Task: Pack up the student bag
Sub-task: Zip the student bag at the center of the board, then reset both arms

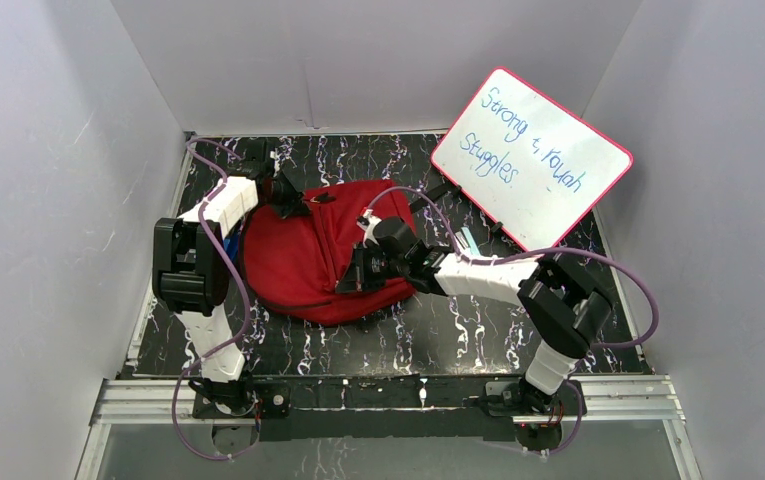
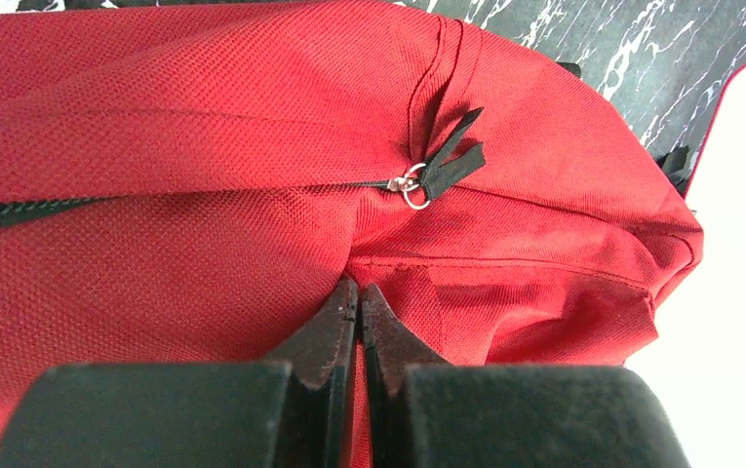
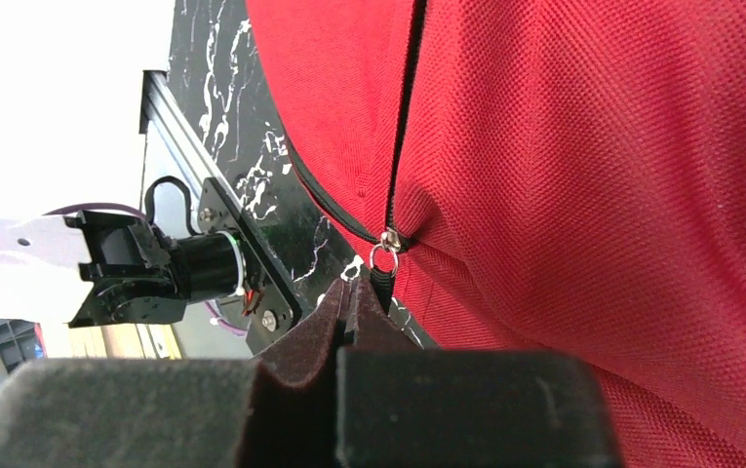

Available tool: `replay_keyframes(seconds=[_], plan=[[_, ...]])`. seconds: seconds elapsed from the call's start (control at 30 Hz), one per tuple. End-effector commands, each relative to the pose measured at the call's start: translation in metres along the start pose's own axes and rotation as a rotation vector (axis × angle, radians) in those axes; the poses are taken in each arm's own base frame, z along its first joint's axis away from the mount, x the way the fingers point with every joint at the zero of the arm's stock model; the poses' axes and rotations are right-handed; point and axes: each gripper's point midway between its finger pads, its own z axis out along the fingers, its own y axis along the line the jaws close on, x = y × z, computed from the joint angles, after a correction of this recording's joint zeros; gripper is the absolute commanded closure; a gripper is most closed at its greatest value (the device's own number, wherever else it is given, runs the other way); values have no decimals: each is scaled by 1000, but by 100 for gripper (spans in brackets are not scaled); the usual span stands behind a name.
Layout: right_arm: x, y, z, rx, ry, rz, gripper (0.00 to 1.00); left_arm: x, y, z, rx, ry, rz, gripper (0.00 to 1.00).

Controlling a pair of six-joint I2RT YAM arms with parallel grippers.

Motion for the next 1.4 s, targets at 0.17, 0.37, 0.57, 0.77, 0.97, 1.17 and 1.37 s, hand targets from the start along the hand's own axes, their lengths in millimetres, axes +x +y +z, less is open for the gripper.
replay_keyframes(seconds=[0.17, 0.37, 0.57, 0.77, 0.97, 1.17, 1.37], plan=[[10, 14, -5, 6, 59, -45, 99, -37, -19, -15, 85, -106, 54, 100], [-33, 39, -21, 35, -33, -148, 69, -49, -38, -58, 124, -191, 136, 83], [-59, 39, -50, 113, -118, -200, 47, -57, -32, -118, 70, -328, 228, 62], [-83, 16, -89, 272, -222, -246, 36, -39, -9, -171, 24, -419, 300, 54], [-125, -13, -154, 544, -385, -321, 30, -9, 37, -201, -77, -479, 277, 42], [-137, -32, -209, 756, -502, -368, 23, 21, 62, -221, -77, -509, 254, 38], [-126, -40, -245, 811, -570, -378, 16, 36, 89, -244, -134, -583, 251, 22]])
